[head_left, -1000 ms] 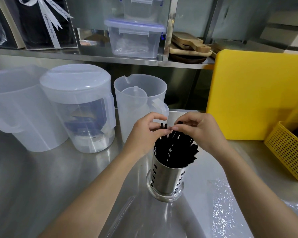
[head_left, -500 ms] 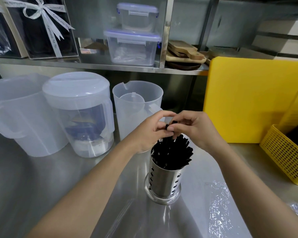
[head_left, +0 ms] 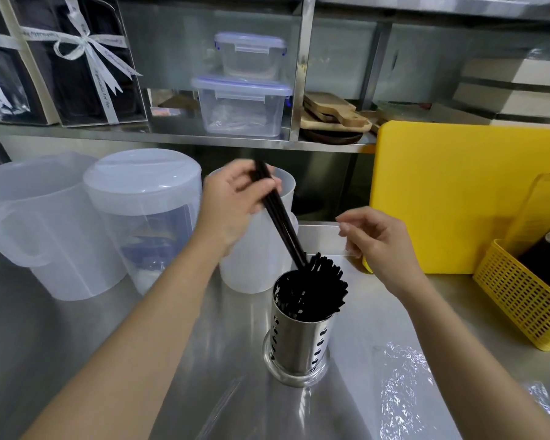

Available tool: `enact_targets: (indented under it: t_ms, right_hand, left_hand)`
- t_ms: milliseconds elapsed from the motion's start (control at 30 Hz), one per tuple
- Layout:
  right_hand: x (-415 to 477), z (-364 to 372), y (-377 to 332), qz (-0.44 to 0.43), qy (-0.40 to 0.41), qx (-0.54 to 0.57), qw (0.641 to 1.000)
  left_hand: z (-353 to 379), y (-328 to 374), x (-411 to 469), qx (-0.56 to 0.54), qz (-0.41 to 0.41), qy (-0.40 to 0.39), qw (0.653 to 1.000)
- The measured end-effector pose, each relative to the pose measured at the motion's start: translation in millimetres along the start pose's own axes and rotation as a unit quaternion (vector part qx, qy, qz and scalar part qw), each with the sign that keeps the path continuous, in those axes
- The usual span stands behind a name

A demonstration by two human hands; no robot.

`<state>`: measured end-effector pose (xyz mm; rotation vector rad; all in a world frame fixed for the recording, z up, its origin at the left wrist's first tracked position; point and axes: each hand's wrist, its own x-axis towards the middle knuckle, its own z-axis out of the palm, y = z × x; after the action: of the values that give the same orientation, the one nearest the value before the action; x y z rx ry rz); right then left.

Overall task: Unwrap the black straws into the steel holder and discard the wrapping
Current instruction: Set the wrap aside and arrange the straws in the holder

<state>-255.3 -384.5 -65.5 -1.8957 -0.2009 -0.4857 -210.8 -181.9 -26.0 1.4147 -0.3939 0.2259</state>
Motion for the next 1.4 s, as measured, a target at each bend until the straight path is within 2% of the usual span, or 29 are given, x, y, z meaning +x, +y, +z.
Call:
enact_targets:
  t_ms: [67, 133, 200, 267, 367, 433, 533, 600, 667, 733, 767, 800, 833, 867, 900, 967, 1067, 1167, 1267, 1400]
  right_hand:
    - [-3, -4, 6, 0.047, -0.039, -0.007, 0.998]
    - [-6, -3, 7, 0.089, -0.096, 0.010, 0.991]
    - [-10, 3, 6, 0.121, -0.139, 0.059, 0.981]
    - [-13, 11, 4, 0.119, -0.144, 0.093, 0.978]
    - [-17, 21, -3, 0.069, -0.103, 0.177, 0.976]
    - [-18, 27, -11, 0.020, -0.042, 0.211, 0.976]
    - [-16, 31, -21, -0.027, 0.084, 0.181, 0.979]
    - [-13, 27, -26, -0.042, 0.150, 0.148, 0.977]
    - [-11, 17, -28, -0.049, 0.168, 0.111, 0.978]
    - [-12, 10, -28, -0.038, 0.114, 0.043, 0.992]
    - [-13, 10, -25, -0.016, 0.071, 0.007, 0.997]
    - [-15, 12, -22, 0.012, 0.027, -0.029, 0.999]
    - [-16, 14, -18, 0.043, -0.017, -0.067, 0.997]
    - [-18, 19, -13, 0.075, -0.056, -0.105, 0.990]
    - [-19, 22, -6, 0.102, -0.084, -0.142, 0.981]
    - [-21, 27, 2, 0.133, -0.102, -0.202, 0.965]
    - [-21, 30, 3, 0.118, -0.078, -0.264, 0.954]
    - [-22, 29, 4, 0.062, -0.055, -0.299, 0.951]
    - [-27, 26, 6, -0.036, -0.026, -0.266, 0.963]
    - [-35, 27, 10, -0.071, -0.074, -0.199, 0.975]
  left_hand:
    - [-9, 3, 6, -0.053, -0.014, 0.078, 0.995]
    - [-16, -1, 10, -0.128, -0.063, 0.136, 0.980]
    - [-16, -8, 10, -0.237, -0.136, 0.160, 0.949]
    - [-10, -16, 4, -0.315, -0.209, 0.154, 0.913]
    - [7, -27, -12, -0.338, -0.299, 0.142, 0.881]
    - [17, -32, -23, -0.351, -0.343, 0.141, 0.860]
    - [25, -33, -37, -0.339, -0.375, 0.109, 0.856]
    - [24, -36, -42, -0.258, -0.360, 0.095, 0.891]
    - [16, -42, -47, -0.096, -0.291, 0.103, 0.946]
    - [1, -47, -54, 0.025, -0.193, 0.049, 0.980]
    - [-7, -50, -58, 0.061, -0.156, -0.023, 0.986]
    - [-15, -53, -62, 0.104, -0.133, -0.112, 0.979]
    - [-21, -56, -66, 0.158, -0.126, -0.203, 0.958]
    - [-25, -59, -70, 0.207, -0.128, -0.273, 0.931]
    - [-27, -64, -72, 0.248, -0.133, -0.310, 0.908]
    - [-27, -75, -75, 0.323, -0.111, -0.307, 0.888]
    - [-22, -88, -72, 0.395, -0.060, -0.291, 0.869]
    - [-17, -92, -71, 0.377, -0.065, -0.275, 0.882]
    - [-11, -94, -71, 0.345, -0.053, -0.275, 0.896]
    - [-8, -100, -71, 0.314, -0.057, -0.242, 0.916]
